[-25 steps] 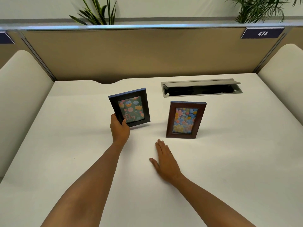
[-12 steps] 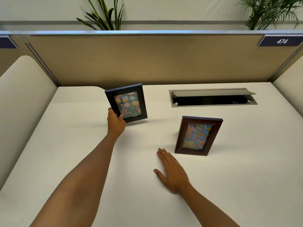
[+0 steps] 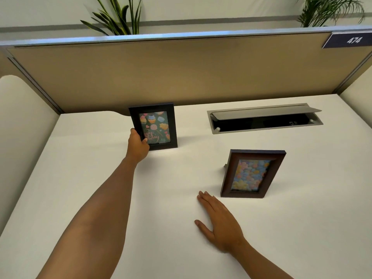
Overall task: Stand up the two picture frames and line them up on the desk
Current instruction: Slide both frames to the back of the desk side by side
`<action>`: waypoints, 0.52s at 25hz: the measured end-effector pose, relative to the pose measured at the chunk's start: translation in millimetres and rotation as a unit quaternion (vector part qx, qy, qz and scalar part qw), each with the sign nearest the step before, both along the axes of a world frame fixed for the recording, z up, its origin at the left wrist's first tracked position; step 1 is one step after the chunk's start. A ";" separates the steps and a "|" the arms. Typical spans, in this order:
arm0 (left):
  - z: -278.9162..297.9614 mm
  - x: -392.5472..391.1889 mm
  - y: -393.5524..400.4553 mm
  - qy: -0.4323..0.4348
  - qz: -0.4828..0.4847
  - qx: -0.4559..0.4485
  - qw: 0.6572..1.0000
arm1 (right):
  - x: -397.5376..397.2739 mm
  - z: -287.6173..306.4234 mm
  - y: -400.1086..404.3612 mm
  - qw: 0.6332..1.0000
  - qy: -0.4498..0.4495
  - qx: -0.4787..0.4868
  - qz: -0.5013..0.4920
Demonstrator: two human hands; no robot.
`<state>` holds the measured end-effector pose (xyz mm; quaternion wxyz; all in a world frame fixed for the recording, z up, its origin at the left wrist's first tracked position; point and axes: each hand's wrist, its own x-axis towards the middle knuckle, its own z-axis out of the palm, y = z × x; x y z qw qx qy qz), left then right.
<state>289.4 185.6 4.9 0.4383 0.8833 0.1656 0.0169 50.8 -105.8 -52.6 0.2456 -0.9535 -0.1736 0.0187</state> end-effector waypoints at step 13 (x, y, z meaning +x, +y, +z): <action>2.1 13.9 -7.7 0.020 0.003 -0.010 1.000 | 2.2 2.2 1.0 1.000 0.004 0.009 0.002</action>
